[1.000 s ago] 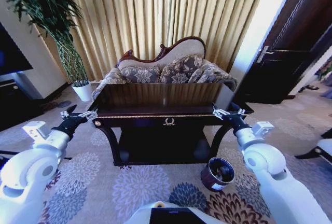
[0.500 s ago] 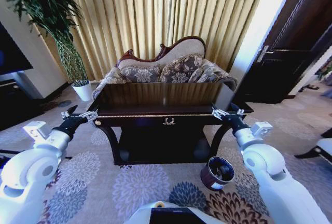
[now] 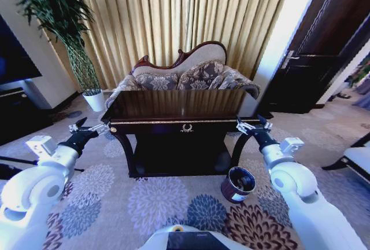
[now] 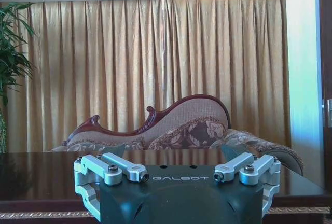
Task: Move to the front of the table and place the trash on the table into the trash bin.
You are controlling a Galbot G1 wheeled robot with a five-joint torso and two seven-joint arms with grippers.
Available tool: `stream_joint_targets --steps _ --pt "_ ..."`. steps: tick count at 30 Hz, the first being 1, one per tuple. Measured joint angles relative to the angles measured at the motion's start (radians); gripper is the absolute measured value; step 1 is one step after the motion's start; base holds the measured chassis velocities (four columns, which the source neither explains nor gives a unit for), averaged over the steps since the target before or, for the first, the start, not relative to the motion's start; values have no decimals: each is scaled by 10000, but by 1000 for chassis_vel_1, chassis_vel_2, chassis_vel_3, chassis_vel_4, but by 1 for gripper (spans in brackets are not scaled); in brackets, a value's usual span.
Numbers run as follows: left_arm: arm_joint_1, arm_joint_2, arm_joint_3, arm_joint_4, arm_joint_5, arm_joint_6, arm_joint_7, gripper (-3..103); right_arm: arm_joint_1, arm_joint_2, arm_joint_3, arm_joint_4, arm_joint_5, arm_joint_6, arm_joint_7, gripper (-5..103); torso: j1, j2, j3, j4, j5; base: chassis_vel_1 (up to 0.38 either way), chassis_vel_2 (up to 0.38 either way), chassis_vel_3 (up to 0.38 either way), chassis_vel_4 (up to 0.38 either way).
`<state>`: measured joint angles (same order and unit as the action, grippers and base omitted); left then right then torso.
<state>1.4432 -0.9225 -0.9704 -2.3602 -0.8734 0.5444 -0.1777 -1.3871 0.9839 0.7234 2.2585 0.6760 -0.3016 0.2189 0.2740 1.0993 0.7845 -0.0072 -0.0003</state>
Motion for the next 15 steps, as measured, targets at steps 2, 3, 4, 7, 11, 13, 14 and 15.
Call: stream_joint_targets --steps 2,3,4,7,11,13,14,15 --pt "5 -3 -1 -6 -2 -1 0 100 -15 0 12 3 -1 7 0 100 0 0 0 0 0 124 -120 -121 118" --pt "12 -7 -1 -16 -2 -1 0 100 -29 0 27 6 -1 14 1 100 0 0 0 -1 0 126 -125 -121 118" --pt "23 -13 -3 -36 -4 -2 1 100 -55 1 63 16 -1 30 3 100 0 0 0 -1 0 126 -122 -133 131" --pt "29 -14 -8 -59 -9 -5 3 100 -107 2 112 51 -1 54 5 100 1 0 1 -2 0 122 -125 -132 121" --pt "53 -20 -11 -93 -16 -7 5 100 -187 12 167 91 -1 73 8 100 1 0 1 -2 0 128 -135 -134 126" --pt "58 -22 -11 -98 -16 -7 5 100 -201 16 176 97 -1 76 8 100 0 0 0 -2 1 137 -151 -128 150" --pt "62 -25 -11 -112 -16 -9 6 100 -231 21 204 118 -1 87 10 100 -1 0 0 -2 1 136 -157 -136 162" --pt "62 -25 -11 -112 -16 -9 6 100 -231 21 204 118 -1 87 10 100 -1 0 0 -2 1 136 -157 -136 162"
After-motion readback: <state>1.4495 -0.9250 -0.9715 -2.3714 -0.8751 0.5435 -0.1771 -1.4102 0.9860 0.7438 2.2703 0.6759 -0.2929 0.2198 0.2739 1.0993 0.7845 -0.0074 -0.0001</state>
